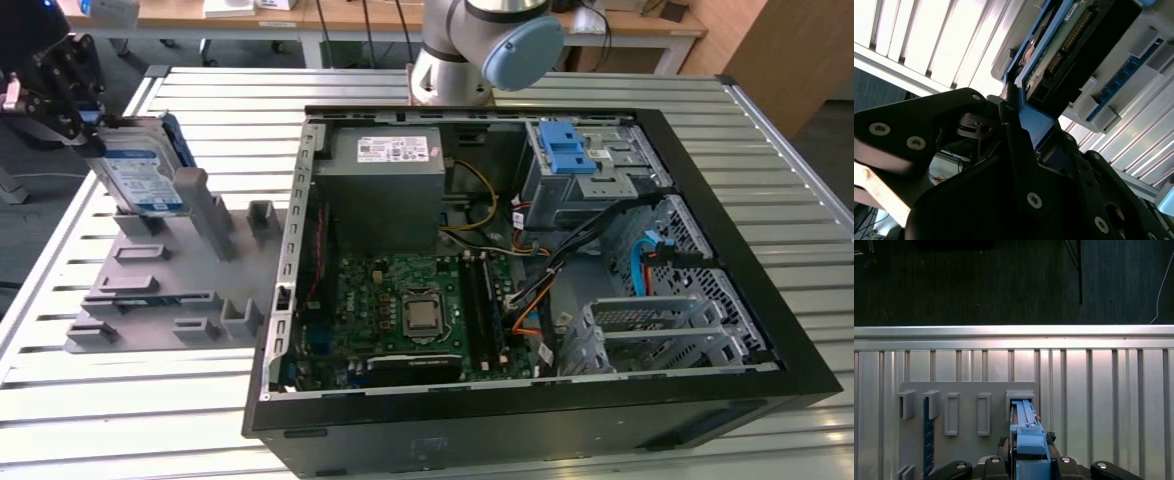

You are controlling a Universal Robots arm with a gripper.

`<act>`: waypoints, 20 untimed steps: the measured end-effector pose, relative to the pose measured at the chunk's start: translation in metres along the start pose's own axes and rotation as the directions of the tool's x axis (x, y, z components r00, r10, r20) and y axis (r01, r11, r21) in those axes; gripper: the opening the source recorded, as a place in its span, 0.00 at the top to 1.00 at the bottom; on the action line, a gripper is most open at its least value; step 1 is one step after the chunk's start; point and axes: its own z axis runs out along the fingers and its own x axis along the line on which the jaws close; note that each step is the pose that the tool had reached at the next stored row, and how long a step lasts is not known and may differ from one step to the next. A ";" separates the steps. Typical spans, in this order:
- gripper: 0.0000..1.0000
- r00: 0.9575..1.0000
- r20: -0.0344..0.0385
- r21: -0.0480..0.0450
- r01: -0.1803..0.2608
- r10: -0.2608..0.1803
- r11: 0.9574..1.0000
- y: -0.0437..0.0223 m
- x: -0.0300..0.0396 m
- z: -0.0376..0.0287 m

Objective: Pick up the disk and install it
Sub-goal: 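Pick up the disk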

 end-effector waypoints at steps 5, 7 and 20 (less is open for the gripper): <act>0.64 1.000 0.000 0.001 0.000 0.000 1.000 0.0001 0.0000 -0.0043; 0.64 1.000 0.000 0.001 0.000 0.000 1.000 0.0001 0.0000 -0.0064; 0.64 1.000 0.000 0.002 0.000 0.000 1.000 0.0004 -0.0002 -0.0198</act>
